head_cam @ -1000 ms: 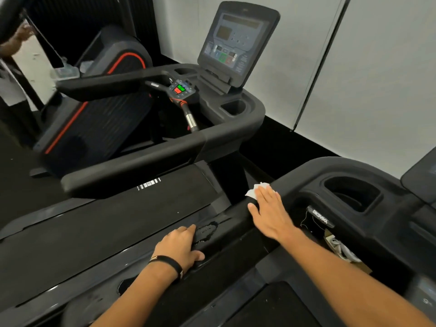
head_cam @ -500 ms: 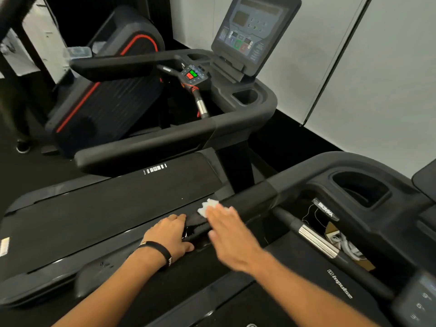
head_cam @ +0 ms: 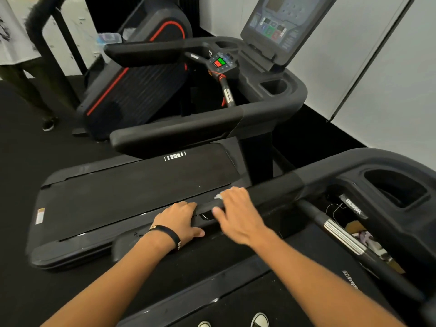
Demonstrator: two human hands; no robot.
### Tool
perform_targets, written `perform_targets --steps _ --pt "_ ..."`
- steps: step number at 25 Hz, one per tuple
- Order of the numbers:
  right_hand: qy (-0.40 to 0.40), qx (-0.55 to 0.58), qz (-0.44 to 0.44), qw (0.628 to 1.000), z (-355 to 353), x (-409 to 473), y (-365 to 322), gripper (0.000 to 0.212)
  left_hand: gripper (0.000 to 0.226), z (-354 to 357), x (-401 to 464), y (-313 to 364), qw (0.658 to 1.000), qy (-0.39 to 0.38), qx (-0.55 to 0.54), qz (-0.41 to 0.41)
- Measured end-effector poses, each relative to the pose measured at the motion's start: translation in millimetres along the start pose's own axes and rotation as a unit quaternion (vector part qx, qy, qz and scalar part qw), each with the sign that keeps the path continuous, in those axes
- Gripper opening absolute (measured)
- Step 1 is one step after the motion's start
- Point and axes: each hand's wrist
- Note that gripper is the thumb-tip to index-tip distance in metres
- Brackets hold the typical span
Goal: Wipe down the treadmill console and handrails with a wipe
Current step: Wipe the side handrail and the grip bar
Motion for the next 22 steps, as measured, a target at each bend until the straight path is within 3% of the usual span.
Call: perform_targets --steps 4,6,9,11,15,18,22 --pt "-0.071 0.0 -0.068 0.995 29.3 -9.7 -74.7 0.06 0.059 -0.6 -22.1 -32.6 0.999 0.018 0.001 -0.031" --pt "-0.074 -0.022 -0.074 0.994 32.8 -13.5 -78.5 0.062 0.063 -1.9 -29.5 -46.2 0.999 0.01 0.003 -0.052" --pt "-0.025 -0.054 -0.062 0.996 14.0 -11.0 -30.3 0.049 0.078 1.9 -31.9 -52.8 0.998 0.007 0.004 -0.057" --pt "0.004 -0.089 -0.005 0.996 -1.2 -9.1 27.1 0.041 0.088 5.0 -36.5 -59.8 0.998 0.017 0.006 -0.065" --pt "-0.015 -0.132 0.132 0.982 -21.3 -6.9 101.1 0.058 0.092 5.3 -57.6 -91.2 0.995 0.021 -0.002 -0.094" --pt "0.008 -0.086 0.146 0.985 -2.8 -0.3 53.0 0.063 0.085 2.3 -67.6 -101.9 0.996 0.015 -0.036 -0.085" --pt "-0.027 -0.035 0.042 0.998 30.2 -9.7 -62.1 0.073 0.075 -1.7 -65.8 -105.3 0.995 0.007 -0.072 -0.067"
Point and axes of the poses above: each hand's wrist, its own x-axis towards the middle knuckle, its own z-axis out of the palm, y = z × x, and after that the axes turned 1 degree about z, right-handed
